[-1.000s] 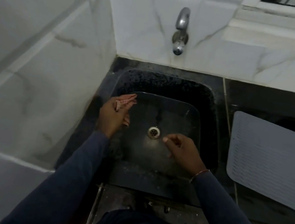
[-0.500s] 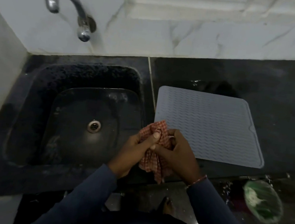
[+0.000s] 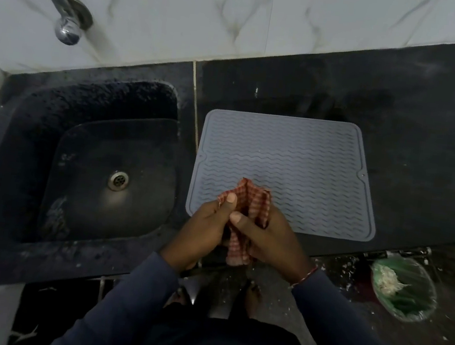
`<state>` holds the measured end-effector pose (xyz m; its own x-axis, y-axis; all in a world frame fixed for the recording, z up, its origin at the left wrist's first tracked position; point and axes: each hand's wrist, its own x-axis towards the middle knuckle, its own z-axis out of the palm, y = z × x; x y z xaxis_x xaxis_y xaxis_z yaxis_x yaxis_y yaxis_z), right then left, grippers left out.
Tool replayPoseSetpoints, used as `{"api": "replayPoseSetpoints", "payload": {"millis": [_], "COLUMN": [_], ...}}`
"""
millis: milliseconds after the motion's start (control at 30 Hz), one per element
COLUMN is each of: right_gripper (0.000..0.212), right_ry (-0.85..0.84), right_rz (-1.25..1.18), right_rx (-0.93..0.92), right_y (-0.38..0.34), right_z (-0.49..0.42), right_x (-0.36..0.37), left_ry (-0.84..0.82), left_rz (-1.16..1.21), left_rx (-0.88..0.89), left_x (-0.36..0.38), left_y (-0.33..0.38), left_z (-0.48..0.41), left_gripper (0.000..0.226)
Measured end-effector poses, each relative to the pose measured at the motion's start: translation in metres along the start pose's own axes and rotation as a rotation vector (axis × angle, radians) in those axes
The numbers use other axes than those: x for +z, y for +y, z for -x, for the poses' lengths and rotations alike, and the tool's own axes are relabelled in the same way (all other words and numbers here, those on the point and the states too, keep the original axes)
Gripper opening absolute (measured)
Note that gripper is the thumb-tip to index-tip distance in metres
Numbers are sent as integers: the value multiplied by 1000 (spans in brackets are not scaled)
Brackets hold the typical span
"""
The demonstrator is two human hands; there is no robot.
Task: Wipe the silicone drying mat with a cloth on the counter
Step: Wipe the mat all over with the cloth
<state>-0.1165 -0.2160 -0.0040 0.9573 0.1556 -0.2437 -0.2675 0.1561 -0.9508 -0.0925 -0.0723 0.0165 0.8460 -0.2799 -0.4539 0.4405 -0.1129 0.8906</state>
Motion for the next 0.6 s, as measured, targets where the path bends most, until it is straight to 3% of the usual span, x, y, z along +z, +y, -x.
{"api": "replayPoseSetpoints", "payload": {"millis": [100, 133, 233, 333, 433, 500, 600], "right_gripper": [28, 28, 32, 46, 55, 60, 45], "right_ry": [172, 259, 417, 268, 99, 65, 96], "right_rz": [-189, -103, 535, 880, 1077, 857, 246], "right_rx": [181, 191, 6, -160, -208, -136, 43], "right_y": [0, 1, 1, -2, 8, 9, 9], "right_z": [-3, -6, -5, 2, 7, 11, 17], "right_x": [-5, -12, -24, 0, 20, 12, 6], "left_ry": [165, 227, 246, 124, -18, -163, -306], "left_rz": [-35, -80, -320, -336, 70, 310, 276], "left_rx": [32, 55, 77, 25, -94, -174, -191], "left_x": [0, -3, -11, 3, 9, 3, -2], "left_y": [8, 12, 14, 11, 9, 7, 6], "left_z": [2, 3, 5, 5, 8, 9, 5], "left_gripper": [40, 38, 39, 51, 75, 87, 95]}}
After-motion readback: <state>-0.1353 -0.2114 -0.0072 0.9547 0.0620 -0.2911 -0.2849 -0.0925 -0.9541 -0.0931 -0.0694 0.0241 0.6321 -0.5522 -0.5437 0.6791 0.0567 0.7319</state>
